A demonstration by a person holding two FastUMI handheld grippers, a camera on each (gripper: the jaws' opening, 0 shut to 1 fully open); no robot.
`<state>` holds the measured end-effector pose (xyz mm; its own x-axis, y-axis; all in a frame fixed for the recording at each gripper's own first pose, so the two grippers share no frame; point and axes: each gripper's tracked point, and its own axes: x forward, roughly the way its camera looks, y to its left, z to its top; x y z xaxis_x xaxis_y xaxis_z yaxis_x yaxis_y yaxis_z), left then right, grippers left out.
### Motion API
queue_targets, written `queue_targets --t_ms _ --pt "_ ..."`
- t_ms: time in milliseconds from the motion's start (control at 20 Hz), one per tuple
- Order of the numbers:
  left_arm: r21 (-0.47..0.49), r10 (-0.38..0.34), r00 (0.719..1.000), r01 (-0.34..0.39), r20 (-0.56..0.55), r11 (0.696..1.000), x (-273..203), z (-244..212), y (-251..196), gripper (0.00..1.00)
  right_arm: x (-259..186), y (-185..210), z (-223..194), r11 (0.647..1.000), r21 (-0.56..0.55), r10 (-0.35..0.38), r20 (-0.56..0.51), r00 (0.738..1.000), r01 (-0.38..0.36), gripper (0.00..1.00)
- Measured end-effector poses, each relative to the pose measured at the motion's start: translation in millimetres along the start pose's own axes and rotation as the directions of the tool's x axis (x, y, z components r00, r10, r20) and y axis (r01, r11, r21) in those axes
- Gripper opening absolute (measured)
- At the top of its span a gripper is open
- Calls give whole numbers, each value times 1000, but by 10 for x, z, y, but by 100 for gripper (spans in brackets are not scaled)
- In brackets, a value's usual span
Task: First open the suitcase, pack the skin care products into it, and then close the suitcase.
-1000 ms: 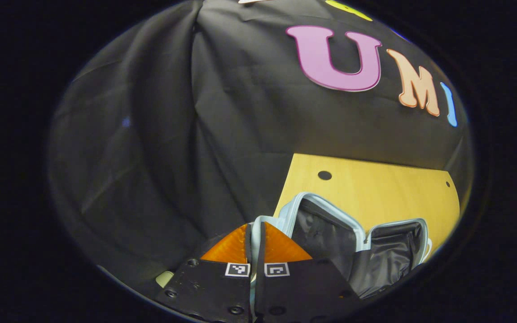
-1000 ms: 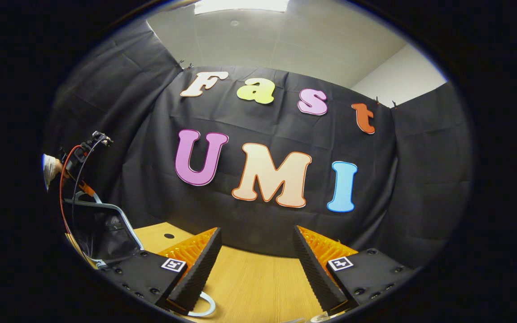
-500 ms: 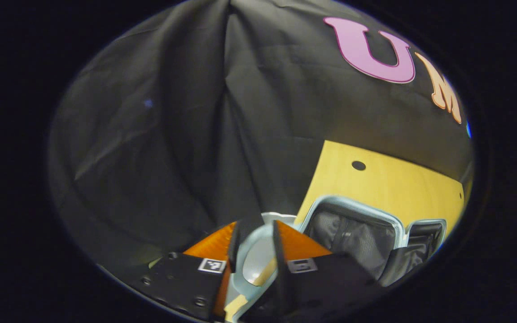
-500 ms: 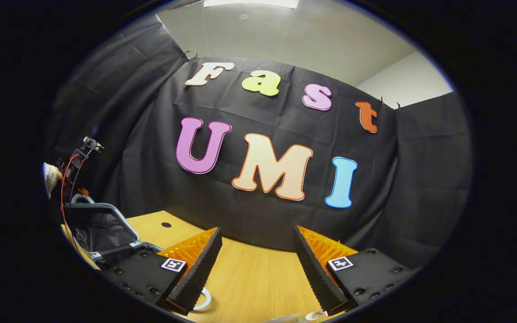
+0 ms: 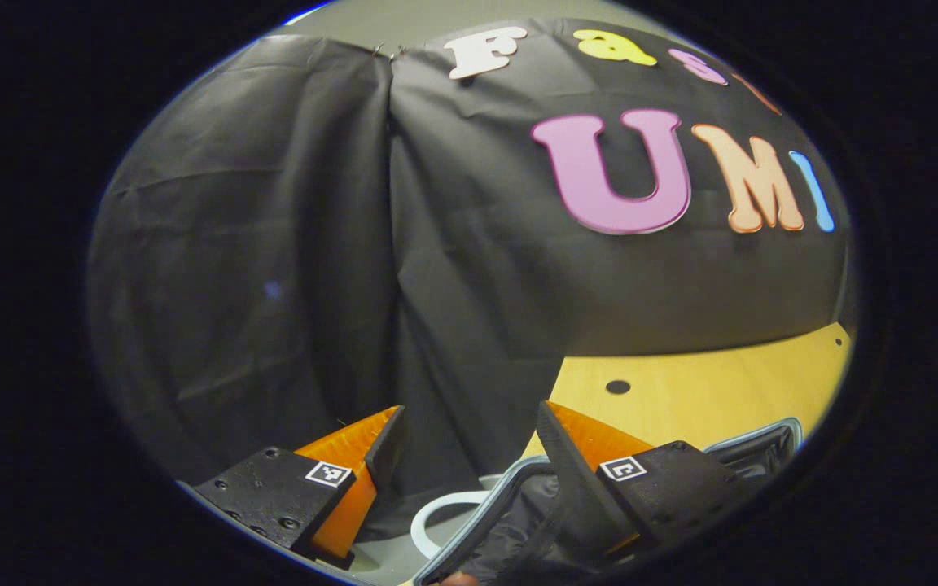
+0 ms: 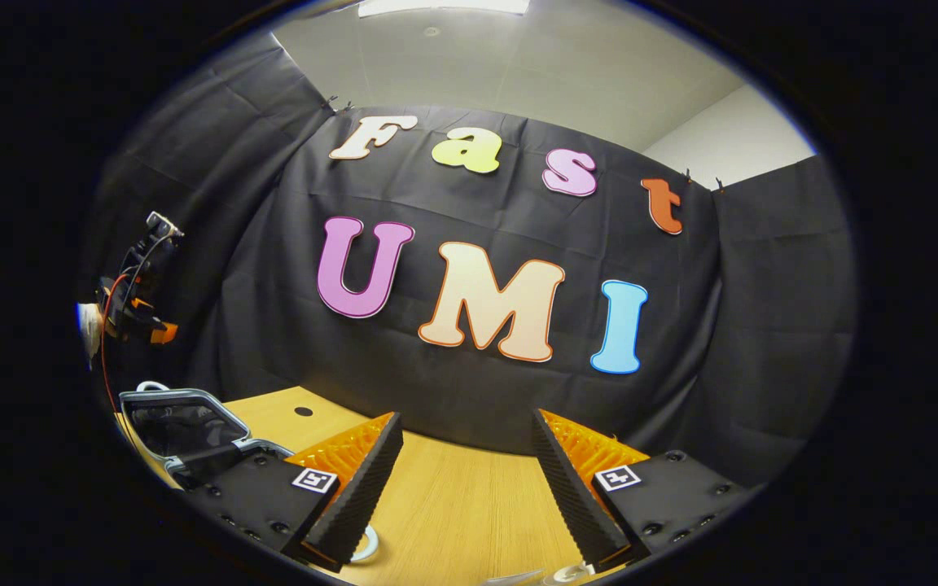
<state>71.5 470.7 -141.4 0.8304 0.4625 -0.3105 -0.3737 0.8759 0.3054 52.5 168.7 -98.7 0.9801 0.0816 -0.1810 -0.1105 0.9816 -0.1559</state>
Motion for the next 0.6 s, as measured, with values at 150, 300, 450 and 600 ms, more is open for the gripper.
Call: queue_targets --t_ms 150,300,450,600 --pt "-27 -66 996 68 63 997 -296 345 -381 95 -33 -165 8 1000 11 -8 11 1000 7 100" --pt "-40 -134 979 142 151 989 -576 715 -814 94 -58 -366 -6 1000 16 -11 18 1000 10 98" --pt "-41 -209 958 221 197 974 -832 945 -1335 94 -62 -608 -3 999 31 -12 23 1000 11 98" --pt "-28 -278 933 292 231 956 -1106 1157 -1772 94 -92 -840 -2 999 44 -17 33 999 15 98"
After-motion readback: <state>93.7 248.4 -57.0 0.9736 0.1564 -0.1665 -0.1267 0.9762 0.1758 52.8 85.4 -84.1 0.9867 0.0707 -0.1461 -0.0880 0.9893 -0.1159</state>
